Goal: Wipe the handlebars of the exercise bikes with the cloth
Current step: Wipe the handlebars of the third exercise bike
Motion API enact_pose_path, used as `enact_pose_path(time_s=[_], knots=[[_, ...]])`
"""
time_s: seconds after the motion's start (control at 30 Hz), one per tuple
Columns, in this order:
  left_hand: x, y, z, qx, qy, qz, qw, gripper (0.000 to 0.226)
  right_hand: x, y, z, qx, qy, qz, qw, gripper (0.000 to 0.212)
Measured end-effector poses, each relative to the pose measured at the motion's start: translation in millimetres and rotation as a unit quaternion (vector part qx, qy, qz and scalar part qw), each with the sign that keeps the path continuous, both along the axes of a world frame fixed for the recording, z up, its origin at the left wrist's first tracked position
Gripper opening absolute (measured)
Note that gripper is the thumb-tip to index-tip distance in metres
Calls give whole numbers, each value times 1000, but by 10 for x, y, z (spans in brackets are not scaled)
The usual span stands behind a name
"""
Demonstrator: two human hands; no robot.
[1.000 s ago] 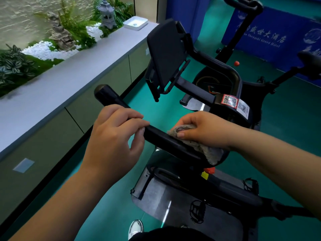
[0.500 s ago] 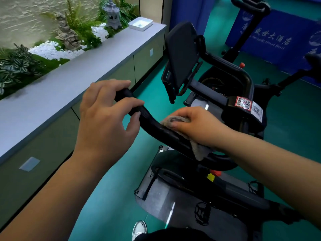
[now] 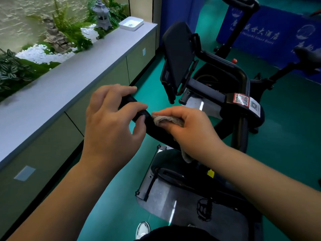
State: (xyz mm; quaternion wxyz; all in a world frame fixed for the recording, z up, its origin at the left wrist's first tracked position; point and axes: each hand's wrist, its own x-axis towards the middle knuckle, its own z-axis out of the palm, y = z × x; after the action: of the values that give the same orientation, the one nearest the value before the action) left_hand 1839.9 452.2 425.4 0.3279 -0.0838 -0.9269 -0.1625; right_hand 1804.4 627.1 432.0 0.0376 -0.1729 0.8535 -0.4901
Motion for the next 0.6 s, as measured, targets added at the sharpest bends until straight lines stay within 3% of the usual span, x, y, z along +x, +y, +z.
enact_pose_path(time_s=[0.2, 0.3, 0.43, 0.6], knots=[[1, 106, 26, -39, -2, -83, 996, 13, 205, 290, 134, -38, -23, 7, 999, 21], [22, 302, 16, -40, -10, -143, 989, 13, 372, 521, 91, -82, 21, -92, 992, 25], [37, 622, -49, -44, -40, -233, 971, 16, 635, 858, 17, -161, 52, -247, 954, 23], [52, 941, -100, -60, -105, -267, 956, 27, 932, 1219, -206, -229, -15, -385, 894, 19]])
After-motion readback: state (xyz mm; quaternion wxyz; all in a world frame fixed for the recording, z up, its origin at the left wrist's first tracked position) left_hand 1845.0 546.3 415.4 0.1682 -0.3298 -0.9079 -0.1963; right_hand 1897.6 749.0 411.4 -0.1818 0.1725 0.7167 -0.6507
